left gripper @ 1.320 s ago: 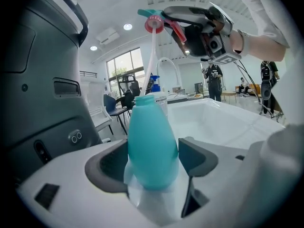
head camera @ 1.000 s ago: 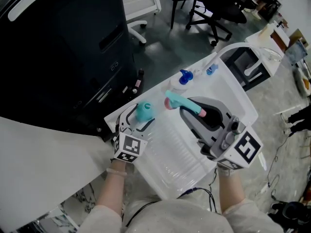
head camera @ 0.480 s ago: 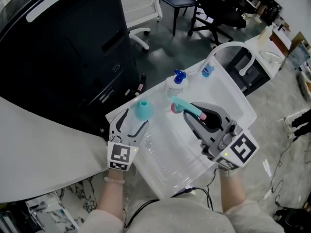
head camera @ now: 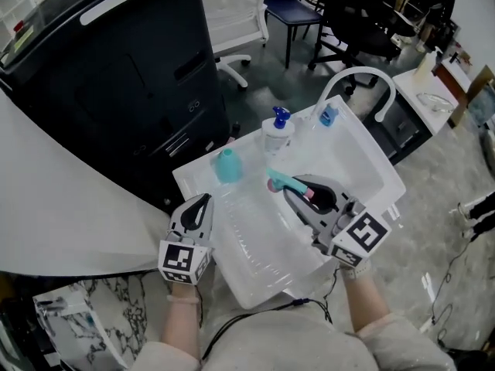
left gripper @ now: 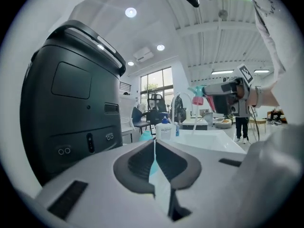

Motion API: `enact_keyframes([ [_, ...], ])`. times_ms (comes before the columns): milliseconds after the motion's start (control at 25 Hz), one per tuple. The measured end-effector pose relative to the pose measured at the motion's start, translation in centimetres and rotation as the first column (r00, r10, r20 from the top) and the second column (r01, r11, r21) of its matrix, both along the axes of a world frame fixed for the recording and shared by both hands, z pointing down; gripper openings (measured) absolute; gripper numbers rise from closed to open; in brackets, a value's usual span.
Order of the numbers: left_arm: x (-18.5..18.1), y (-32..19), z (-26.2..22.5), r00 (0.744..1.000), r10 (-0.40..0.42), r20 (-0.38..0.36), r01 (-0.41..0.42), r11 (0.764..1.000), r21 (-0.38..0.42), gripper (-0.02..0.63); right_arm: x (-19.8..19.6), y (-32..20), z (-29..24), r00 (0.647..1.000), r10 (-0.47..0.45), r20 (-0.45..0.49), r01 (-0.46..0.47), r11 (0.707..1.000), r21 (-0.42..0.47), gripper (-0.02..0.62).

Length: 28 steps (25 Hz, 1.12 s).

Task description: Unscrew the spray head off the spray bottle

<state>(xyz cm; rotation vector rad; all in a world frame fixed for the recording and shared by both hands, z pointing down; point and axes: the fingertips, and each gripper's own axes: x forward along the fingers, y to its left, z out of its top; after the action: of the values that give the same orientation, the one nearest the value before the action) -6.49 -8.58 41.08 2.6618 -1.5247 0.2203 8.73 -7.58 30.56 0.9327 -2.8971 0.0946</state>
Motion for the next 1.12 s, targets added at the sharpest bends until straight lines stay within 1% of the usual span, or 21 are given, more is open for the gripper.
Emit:
enact_keyframes([
  [80, 0.0, 1.5, -0.1, 0.999, -0.015, -0.032, 0.015, 1.0, -0.003, 0.006, 0.1, 0.8, 0.5, 1.0, -0.016, 0.012, 0.016, 1.0, -0.016, 0.069],
  [200, -0.3, 3.4, -0.3, 0.997, -0.061, -0.044, 0.061, 0.998, -0.006, 0.006, 0.0, 1.7, 1.0, 0.999, -0.041, 0.025, 0.041, 0.999, -0.033, 0.069],
  [400, -1.5, 5.4, -0.8, 0.988, -0.131, -0.078, 0.13, 0.991, -0.01, 0.006, -0.3, 2.9, 1.8, 0.998, -0.062, -0.003, 0.062, 0.997, -0.035, 0.069],
  [560, -2.8, 6.6, -1.5, 0.981, -0.174, -0.084, 0.174, 0.985, -0.007, 0.005, -0.1, 3.5, 2.4, 0.999, -0.051, 0.002, 0.051, 0.997, -0.056, 0.069],
  [840, -4.6, 8.2, -2.4, 0.977, -0.2, -0.075, 0.201, 0.98, 0.002, 0.005, -0.7, 4.7, 2.8, 0.999, -0.034, 0.011, 0.034, 0.997, -0.069, 0.069],
  [1120, -6.8, 10.8, -2.1, 0.959, -0.264, -0.105, 0.264, 0.964, -0.008, 0.005, -0.5, 6.5, 3.5, 1.0, -0.004, 0.004, 0.004, 0.997, -0.078, 0.069],
])
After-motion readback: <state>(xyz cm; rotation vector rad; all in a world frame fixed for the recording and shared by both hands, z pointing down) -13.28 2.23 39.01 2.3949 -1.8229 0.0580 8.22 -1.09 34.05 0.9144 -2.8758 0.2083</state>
